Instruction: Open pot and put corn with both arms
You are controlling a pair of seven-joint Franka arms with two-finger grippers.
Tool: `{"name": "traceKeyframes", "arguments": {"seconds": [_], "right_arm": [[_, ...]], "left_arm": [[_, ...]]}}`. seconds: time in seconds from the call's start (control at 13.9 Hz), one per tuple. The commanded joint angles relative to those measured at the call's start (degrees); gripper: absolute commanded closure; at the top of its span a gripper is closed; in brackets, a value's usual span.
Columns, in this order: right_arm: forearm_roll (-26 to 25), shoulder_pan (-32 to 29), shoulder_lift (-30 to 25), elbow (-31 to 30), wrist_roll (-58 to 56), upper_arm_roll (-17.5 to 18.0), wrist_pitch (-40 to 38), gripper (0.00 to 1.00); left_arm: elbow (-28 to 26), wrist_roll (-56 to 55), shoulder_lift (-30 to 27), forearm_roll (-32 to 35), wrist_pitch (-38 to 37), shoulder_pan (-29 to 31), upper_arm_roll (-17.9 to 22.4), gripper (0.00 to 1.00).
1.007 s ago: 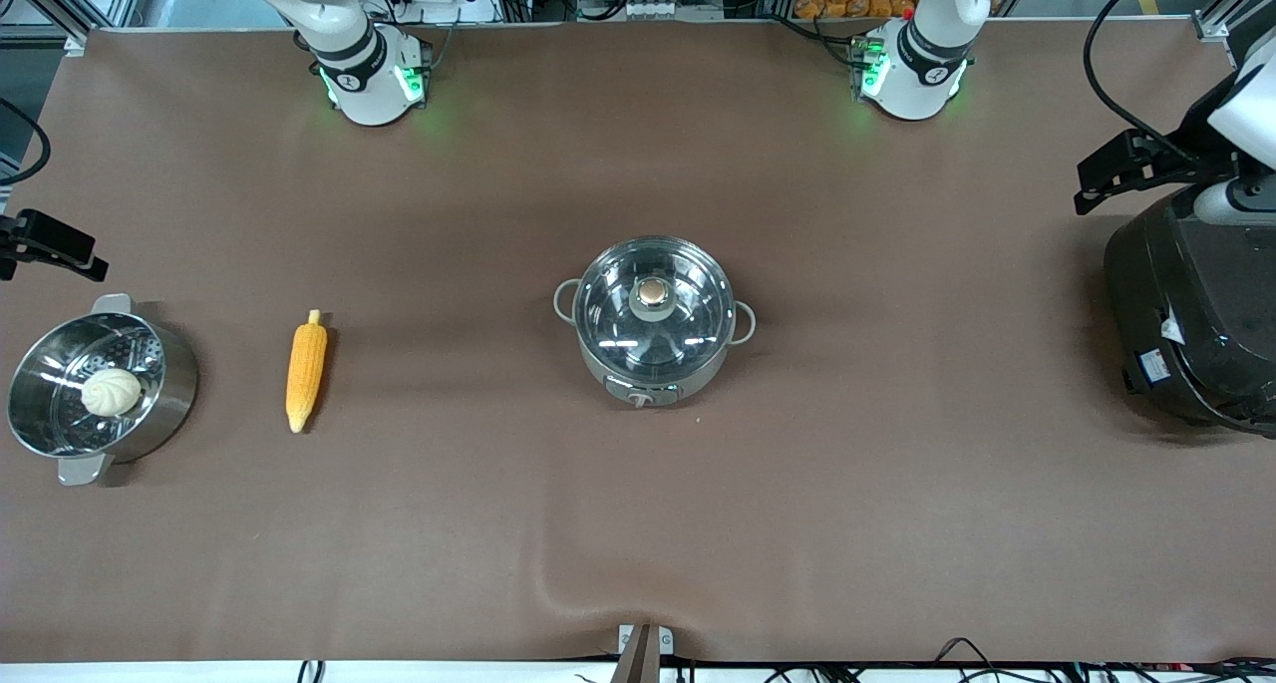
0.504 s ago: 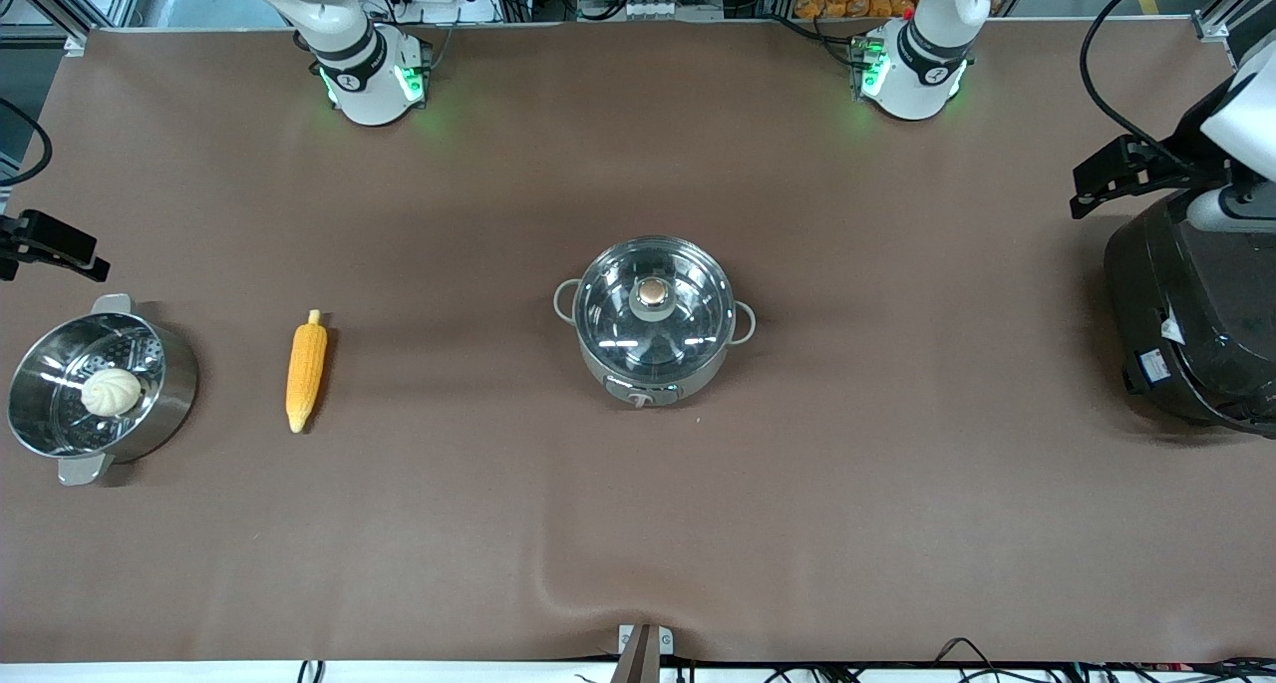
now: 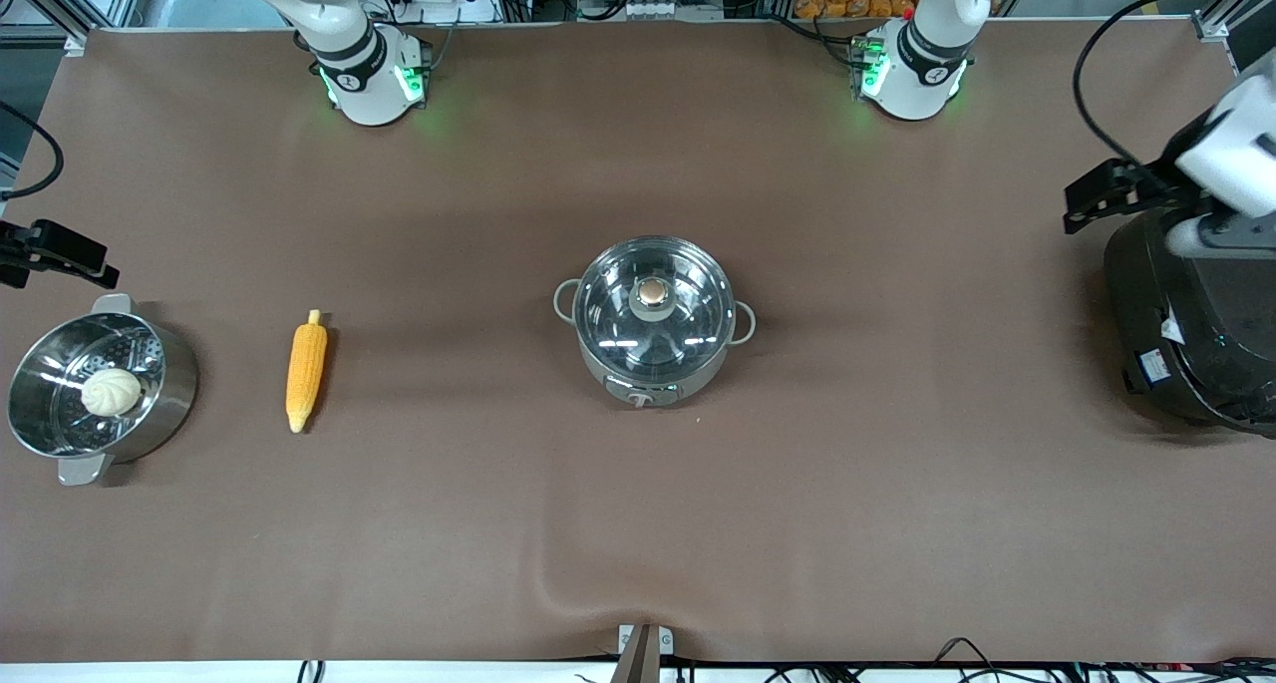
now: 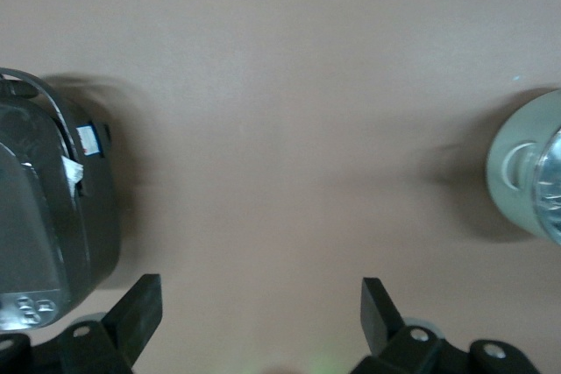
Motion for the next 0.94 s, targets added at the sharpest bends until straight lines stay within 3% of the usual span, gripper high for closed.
{"name": "traceKeyframes", "arguments": {"seconds": [0.0, 0.43, 0.58, 0.86], "right_arm": [[0.1, 0.5, -0.3, -0.4, 0.7, -0.1, 0.5, 0.00], [0.2, 1.1, -1.0, -10.9, 0.5, 0.0, 8.4, 0.00], [0.3, 1.1, -1.7, -19.8, 0.3, 0.0, 18.7, 0.00], [0.3, 2.1, -0.7, -27.7, 0.0, -0.1, 27.6, 0.00]], "left_arm": [[0.8, -6.1, 0.7, 2.2, -0.3, -1.5, -0.8, 0.00], [1.1, -7.0, 5.0, -2.9, 1.4, -4.0, -2.7, 0.00], [1.2, -7.7, 7.9, -3.0, 3.9, -8.2, -3.4, 0.00], [4.4, -23.4, 16.7, -4.6, 13.9, -17.9, -3.4, 0.00]]}}
